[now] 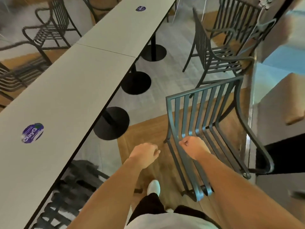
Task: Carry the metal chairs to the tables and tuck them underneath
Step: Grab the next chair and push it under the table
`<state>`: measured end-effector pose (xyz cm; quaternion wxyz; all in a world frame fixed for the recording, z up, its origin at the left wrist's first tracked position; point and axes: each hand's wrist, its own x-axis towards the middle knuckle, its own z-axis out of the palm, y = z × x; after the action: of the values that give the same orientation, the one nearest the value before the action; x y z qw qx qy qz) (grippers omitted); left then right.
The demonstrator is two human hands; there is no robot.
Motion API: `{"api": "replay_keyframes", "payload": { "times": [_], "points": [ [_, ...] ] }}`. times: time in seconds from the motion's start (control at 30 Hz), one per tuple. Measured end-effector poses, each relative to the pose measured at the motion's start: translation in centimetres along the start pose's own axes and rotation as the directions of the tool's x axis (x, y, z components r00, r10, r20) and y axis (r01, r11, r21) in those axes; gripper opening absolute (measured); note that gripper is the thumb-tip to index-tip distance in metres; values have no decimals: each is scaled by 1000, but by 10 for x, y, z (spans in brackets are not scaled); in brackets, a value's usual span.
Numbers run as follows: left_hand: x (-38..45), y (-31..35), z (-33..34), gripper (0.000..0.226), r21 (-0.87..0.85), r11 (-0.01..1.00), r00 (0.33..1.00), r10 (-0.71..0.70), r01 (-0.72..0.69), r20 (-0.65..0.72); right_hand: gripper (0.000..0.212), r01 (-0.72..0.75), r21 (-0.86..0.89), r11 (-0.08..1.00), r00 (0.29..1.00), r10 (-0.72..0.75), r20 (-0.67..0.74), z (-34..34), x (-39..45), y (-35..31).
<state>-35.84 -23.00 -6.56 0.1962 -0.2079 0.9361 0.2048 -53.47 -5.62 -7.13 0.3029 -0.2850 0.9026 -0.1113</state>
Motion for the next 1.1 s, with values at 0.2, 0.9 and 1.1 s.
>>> {"api": "replay_keyframes", "payload": {
  "times": [0.2, 0.9, 1.1],
  "points": [
    [66, -17, -33, 34, 23, 996, 996, 83, -84, 10, 28, -62, 53, 997, 998, 63, -9, -25, 38, -10],
    [228, 58, -113, 38, 97, 908, 910, 396, -408, 123, 31, -282, 187, 941, 959, 283, 20, -94, 140, 46],
    [299, 62, -147, 41, 162, 783, 797, 570, -601, 201, 25, -409, 296, 863, 898, 438, -37, -107, 176, 33]
  ]
}}
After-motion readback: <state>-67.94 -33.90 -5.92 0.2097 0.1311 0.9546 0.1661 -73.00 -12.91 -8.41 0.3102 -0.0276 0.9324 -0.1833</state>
